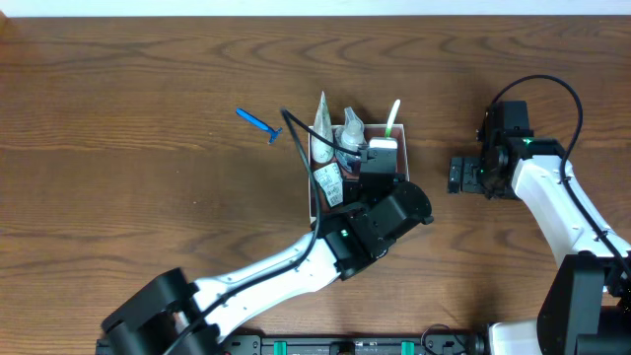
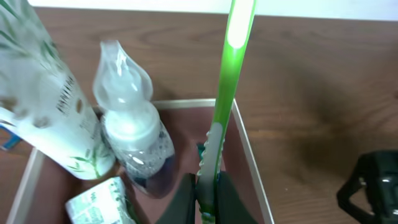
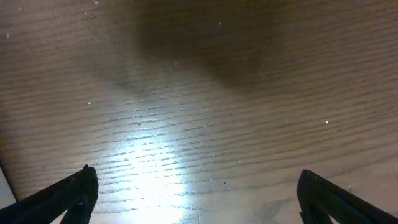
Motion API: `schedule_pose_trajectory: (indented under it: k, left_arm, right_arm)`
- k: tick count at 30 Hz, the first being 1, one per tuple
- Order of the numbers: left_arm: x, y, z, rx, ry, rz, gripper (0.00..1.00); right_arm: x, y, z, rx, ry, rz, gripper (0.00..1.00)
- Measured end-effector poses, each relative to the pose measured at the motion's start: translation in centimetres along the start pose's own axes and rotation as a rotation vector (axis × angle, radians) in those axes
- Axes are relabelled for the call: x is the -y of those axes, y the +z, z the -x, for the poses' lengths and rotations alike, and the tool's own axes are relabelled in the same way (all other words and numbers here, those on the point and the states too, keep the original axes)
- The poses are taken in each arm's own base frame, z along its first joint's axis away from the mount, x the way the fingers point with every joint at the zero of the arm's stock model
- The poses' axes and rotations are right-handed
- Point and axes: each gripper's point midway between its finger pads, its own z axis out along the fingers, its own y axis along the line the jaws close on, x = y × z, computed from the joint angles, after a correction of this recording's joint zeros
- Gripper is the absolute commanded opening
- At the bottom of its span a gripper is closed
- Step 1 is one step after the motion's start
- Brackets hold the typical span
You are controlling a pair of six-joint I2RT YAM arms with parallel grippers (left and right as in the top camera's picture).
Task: Pack container
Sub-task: 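Carry the toothbrush into the box and lower it beside the toothpaste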
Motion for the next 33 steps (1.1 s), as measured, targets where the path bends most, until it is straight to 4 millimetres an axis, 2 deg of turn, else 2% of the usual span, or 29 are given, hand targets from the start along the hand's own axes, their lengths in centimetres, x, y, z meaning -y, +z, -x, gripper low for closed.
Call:
schedule_pose_trajectory:
  k: [6, 10, 19, 28, 33]
  left_arm:
    - [-0.4, 1.6, -2.5, -0.045, 0.042, 0.035, 0.06]
    - [-0.8, 1.8, -3.4, -0.068, 0.093, 0.053, 0.06]
    - [-0.8, 1.8, -3.2, -0.068, 0.143, 0.056, 0.05]
    - [-0.7, 1.8, -3.0, -0.062, 0.08, 0.055, 0.06]
    - [-0.9, 1.2, -2.5, -0.112, 0.112, 0.095, 0.06]
  right_arm:
    - [0.0, 0.0, 0.0, 0.0, 0.0, 0.0, 0.99]
    - [0.0, 0.0, 0.0, 0.0, 0.0, 0.0, 0.99]
    - [0.0, 0.0, 0.0, 0.0, 0.0, 0.0, 0.99]
    - [0.0, 0.0, 0.0, 0.0, 0.0, 0.0, 0.99]
    - [0.0, 0.0, 0.0, 0.0, 0.0, 0.0, 0.99]
